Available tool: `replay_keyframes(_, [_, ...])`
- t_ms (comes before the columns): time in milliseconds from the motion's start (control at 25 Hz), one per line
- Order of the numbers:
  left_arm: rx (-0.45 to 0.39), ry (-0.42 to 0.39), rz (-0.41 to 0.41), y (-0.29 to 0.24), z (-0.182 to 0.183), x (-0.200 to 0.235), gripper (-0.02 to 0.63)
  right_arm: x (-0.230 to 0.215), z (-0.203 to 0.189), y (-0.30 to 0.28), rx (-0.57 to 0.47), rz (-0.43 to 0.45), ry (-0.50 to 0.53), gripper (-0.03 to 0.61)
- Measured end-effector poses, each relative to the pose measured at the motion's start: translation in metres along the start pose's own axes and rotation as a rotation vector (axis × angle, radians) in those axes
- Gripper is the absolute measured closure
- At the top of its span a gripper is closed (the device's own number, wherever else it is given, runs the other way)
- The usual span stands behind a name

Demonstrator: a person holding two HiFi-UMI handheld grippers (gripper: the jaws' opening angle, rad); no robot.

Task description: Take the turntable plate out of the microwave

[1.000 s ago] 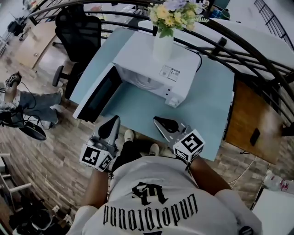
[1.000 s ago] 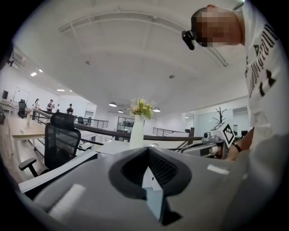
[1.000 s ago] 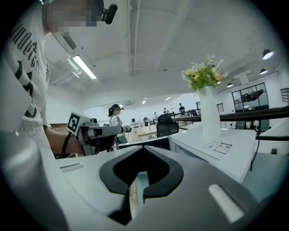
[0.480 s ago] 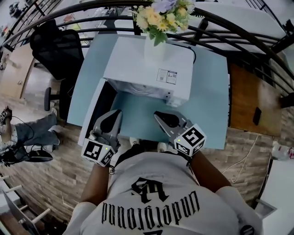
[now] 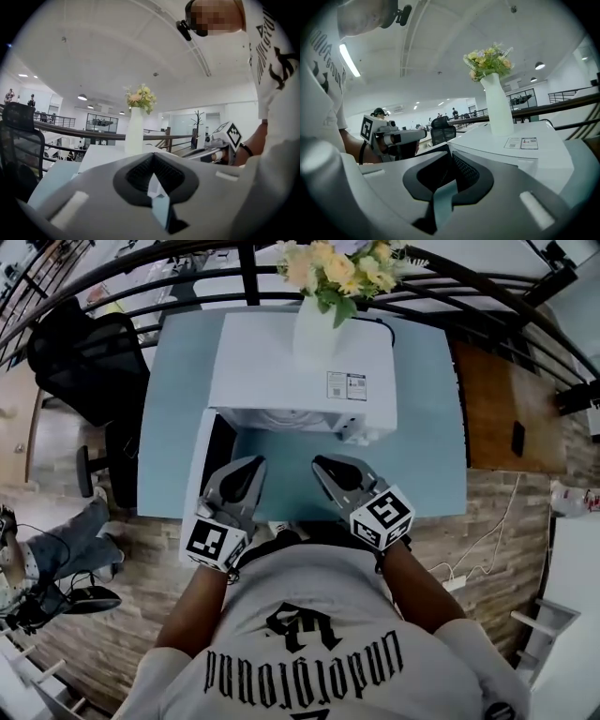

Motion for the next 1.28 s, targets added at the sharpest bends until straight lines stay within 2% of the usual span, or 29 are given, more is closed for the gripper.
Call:
replay_keyframes(240, [0.001,-0.024,0.036,-0.011,-0.009,0.019,0.565,-0.004,-0.023,-0.021,0.061,-0.016,-0.077,0.527])
replay_keyframes(680, [0.009,0.027,0.077,-0.030,-0.037,0.048,0.565,-0.036,-0.071,-0.077,0.178,0.020,-0.308,0.491])
replay_keyframes(960, [0.040,0.045,0.137,-0.037,-0.061,0.063,0.565,-0.056,-0.114,-0.117,0.252,0.018,-0.480,0.474])
replay_keyframes(1280, [0.058,0.092,0.183,-0.047,-0.089,0.075,0.565,-0.074,-0.173,-0.156,0.341,-0.012,-0.752,0.448])
Point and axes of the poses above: the fingertips, and each gripper's own axes: y backward along the fingers, x to its left, z out of its top, the point moved 9 cm from there along y, backward along the fingers, and after that the axes turned 15 degrees about -z, right-handed, at the moved point
